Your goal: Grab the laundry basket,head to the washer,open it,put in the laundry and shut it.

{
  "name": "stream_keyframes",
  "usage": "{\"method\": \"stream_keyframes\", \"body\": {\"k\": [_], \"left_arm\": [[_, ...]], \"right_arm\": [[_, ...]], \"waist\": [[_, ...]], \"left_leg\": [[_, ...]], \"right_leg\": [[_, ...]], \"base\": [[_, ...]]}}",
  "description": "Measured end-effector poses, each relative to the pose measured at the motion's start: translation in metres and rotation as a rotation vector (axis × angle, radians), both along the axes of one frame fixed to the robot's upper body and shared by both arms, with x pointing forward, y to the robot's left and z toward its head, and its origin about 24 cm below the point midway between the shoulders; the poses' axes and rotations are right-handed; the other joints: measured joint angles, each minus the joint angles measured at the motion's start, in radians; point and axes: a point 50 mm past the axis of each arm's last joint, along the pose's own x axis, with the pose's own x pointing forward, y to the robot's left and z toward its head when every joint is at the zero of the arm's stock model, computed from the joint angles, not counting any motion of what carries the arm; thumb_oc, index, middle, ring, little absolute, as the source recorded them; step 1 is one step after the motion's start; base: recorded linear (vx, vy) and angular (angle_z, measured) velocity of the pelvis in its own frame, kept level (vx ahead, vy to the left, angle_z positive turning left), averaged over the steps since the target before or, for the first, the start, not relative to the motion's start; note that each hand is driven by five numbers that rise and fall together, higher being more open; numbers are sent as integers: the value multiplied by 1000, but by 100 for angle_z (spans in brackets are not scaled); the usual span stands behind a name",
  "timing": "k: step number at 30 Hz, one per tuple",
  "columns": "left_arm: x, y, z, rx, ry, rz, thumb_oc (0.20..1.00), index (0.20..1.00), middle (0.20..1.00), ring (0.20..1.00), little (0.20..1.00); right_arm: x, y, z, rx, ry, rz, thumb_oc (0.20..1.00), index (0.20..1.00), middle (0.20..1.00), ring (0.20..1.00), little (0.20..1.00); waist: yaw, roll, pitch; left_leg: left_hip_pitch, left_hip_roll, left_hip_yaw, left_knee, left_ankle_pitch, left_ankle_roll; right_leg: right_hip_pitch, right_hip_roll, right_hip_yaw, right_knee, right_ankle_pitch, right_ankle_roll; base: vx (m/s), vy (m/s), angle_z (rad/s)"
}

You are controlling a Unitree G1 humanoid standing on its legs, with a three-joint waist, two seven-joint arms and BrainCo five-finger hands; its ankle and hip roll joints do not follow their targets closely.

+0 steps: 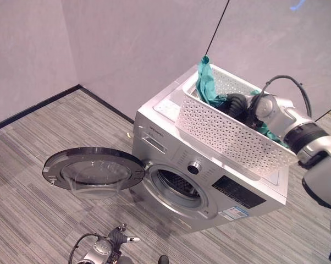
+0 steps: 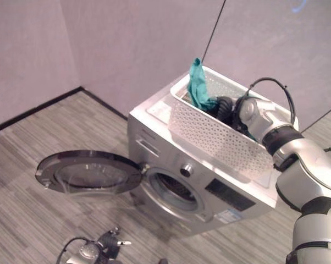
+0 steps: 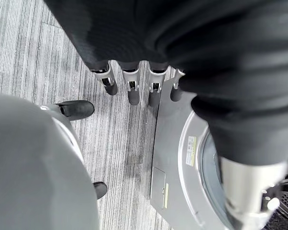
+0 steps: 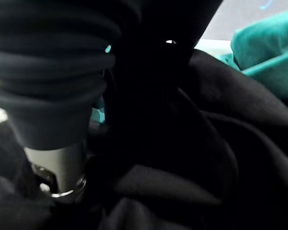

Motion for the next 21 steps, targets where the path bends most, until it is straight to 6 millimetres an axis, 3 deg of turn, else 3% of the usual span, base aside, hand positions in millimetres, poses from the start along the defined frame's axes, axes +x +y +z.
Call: {"method": "stream_keyframes", "body": {"k": [13,21], "left_arm": [[3,-4,0,-10,-3,-10,1000,1000,1000,1000,1000],[5,-8,0,-16,-6,-17,1000,1000,1000,1000,1000]], "right_arm": [[-1,-11,8,12,-31,-32,1000,1000,1000,1000,1000],[-7,-48,40,231,-174,-166,1000,1000,1000,1000,1000]], "waist": [[-7,17,24],[-11,16,25]], "left_leg": [[-1,1,1,0,-1,1],[-1,0,4,0,-2,2]], "right_leg": [[-1,-1,0,0,0,0],[-3,-6,2,0,0,0]], "base": [[0,0,0],[0,0,0]]}}
